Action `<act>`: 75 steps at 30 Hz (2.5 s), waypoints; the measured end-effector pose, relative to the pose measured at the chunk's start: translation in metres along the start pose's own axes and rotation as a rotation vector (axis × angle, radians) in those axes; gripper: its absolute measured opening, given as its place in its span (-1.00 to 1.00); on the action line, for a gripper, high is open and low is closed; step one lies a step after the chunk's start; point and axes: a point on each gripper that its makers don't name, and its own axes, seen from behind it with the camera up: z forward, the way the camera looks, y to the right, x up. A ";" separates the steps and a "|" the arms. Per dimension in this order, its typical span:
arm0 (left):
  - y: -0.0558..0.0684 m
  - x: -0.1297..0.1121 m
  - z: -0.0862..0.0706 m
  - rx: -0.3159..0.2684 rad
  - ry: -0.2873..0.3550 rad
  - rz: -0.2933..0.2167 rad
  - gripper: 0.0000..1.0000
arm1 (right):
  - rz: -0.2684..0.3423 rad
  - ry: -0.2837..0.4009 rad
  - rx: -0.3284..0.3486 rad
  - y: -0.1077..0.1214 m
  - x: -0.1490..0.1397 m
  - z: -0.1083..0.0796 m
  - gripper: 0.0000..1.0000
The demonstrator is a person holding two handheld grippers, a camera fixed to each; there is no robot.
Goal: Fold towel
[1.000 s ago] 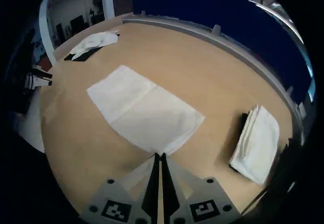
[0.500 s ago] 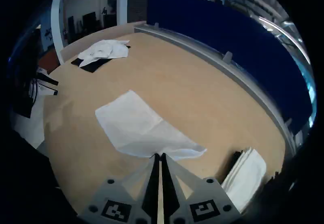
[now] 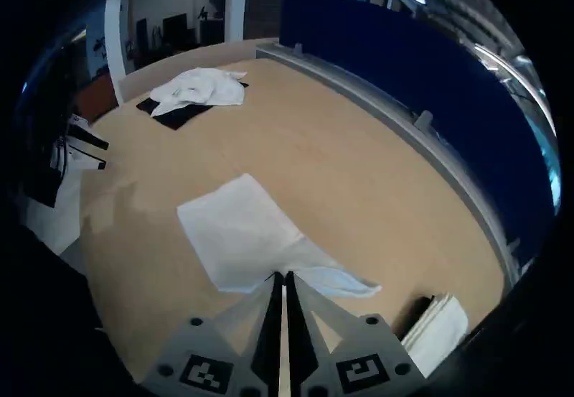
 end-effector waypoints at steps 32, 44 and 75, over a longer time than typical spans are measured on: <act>-0.001 -0.004 -0.005 -0.005 0.039 -0.093 0.71 | -0.071 -0.080 0.298 -0.144 0.023 0.129 -0.93; -0.005 -0.003 -0.004 -0.003 0.035 -0.080 0.71 | -0.077 -0.053 0.279 -0.134 0.025 0.123 -0.15; -0.001 0.003 -0.002 -0.013 0.033 -0.055 0.71 | 0.224 -0.004 0.069 -0.099 -0.010 0.081 0.66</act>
